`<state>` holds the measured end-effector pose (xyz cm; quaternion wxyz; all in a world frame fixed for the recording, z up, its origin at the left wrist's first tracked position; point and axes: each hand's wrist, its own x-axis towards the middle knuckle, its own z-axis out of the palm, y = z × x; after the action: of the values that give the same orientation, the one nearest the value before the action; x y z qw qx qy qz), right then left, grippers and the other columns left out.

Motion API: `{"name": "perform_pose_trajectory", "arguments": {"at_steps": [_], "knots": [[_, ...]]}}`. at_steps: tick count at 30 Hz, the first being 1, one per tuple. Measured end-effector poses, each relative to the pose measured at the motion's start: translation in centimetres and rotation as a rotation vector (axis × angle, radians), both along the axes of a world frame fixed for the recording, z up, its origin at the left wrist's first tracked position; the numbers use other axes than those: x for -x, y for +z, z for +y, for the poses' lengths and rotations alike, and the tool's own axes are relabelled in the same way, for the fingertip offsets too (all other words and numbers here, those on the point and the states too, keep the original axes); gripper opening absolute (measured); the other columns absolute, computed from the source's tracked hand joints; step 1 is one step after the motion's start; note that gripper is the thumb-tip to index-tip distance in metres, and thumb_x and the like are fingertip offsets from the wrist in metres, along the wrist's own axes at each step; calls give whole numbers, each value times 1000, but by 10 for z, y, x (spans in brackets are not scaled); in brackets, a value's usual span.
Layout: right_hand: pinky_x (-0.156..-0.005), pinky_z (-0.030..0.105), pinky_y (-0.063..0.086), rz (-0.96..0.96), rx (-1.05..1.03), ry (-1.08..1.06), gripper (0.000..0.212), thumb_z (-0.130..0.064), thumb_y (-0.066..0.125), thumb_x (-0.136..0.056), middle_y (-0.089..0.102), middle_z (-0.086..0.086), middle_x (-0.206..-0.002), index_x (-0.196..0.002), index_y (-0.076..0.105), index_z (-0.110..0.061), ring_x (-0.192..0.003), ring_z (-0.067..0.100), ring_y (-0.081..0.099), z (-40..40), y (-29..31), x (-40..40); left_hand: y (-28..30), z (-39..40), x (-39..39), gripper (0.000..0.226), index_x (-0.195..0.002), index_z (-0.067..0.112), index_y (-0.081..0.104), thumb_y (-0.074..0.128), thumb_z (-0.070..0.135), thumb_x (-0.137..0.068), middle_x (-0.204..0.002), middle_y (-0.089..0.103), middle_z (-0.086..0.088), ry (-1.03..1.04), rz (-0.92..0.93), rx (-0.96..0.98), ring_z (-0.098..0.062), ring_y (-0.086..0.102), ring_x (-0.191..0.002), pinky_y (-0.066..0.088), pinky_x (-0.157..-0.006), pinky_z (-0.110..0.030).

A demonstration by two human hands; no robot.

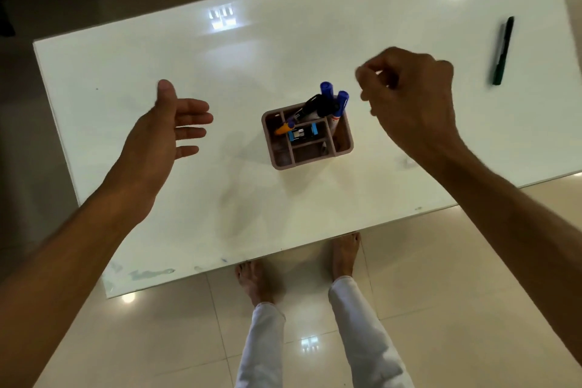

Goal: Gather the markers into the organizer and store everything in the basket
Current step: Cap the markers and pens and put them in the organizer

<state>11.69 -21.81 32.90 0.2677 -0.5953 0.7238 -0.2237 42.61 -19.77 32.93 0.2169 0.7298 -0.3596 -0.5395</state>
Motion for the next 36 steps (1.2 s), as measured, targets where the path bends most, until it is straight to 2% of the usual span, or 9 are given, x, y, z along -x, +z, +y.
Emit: {"name": "perform_pose_trajectory", "arguments": {"at_steps": [6, 15, 20, 25, 27, 29, 31, 33, 36], "knots": [[-63, 32, 58, 58, -206, 37, 11, -22, 66, -96, 73, -9, -74, -89, 75, -20, -58, 8, 66, 68, -21, 61, 1, 3, 41, 39, -115, 30, 71, 40, 52, -108, -114, 76, 14, -178, -43, 91, -6, 69, -110, 52, -96, -34], [-62, 22, 47, 112, -516, -31, 6, -31, 68, -97, 74, -11, -84, -99, 72, -28, -68, 5, 64, 137, -50, 145, -2, -25, 134, 32, -108, 27, 73, 45, 44, -106, -111, 77, 12, -125, -60, 193, -11, 69, -112, 53, -103, -40], [-67, 29, 51, 270, -441, -43, 28, -33, 63, -98, 75, -8, -100, -125, 65, -29, -80, 15, 67, 128, -62, 175, 0, -38, 172, 26, -112, 28, 71, 48, 31, -102, -114, 75, 16, -209, -77, 254, -11, 67, -113, 52, -106, -42], [-58, 31, 49, 482, -416, 258, 51, -22, 55, -100, 66, -2, -124, -149, 45, -32, -82, 27, 71, 103, -82, 180, 3, -49, 195, 25, -112, 28, 70, 50, 37, -101, -113, 74, 17, -287, -123, 269, -9, 67, -112, 51, -107, -46], [-46, 25, 26, 563, -425, 340, 46, -13, 60, -95, 66, 0, -113, -140, 54, -24, -65, 26, 61, 98, -98, 174, 5, -51, 203, 24, -111, 29, 70, 50, 37, -101, -113, 75, 16, -319, -131, 274, -9, 67, -112, 51, -107, -47], [-45, 25, 12, 617, -418, 362, 27, -4, 71, -82, 64, 0, -86, -106, 66, -16, -51, 22, 42, 94, -108, 170, 5, -53, 212, 24, -110, 30, 71, 50, 37, -101, -113, 74, 17, -355, -143, 272, -8, 67, -112, 51, -107, -47], [-46, 26, 14, 669, -368, 393, 20, -3, 74, -79, 60, 0, -73, -92, 63, -14, -48, 20, 35, 93, -117, 171, 4, -53, 221, 23, -109, 32, 70, 50, 39, -102, -114, 74, 19, -404, -153, 257, -7, 66, -113, 51, -106, -45], [-48, 28, 19, 649, -354, 406, 12, -11, 66, -88, 60, 0, -75, -98, 60, -14, -50, 19, 36, 91, -112, 173, 5, -53, 229, 23, -108, 34, 70, 49, 40, -103, -115, 73, 20, -460, -155, 240, -7, 65, -114, 52, -105, -43], [-50, 27, 32, 366, -337, 168, 16, -27, 56, -93, 66, -2, -80, -105, 53, -17, -56, 20, 50, 91, -92, 182, 4, -51, 240, 22, -108, 36, 70, 49, 40, -104, -114, 73, 20, -530, -158, 214, -13, 67, -111, 55, -100, -43]]}}
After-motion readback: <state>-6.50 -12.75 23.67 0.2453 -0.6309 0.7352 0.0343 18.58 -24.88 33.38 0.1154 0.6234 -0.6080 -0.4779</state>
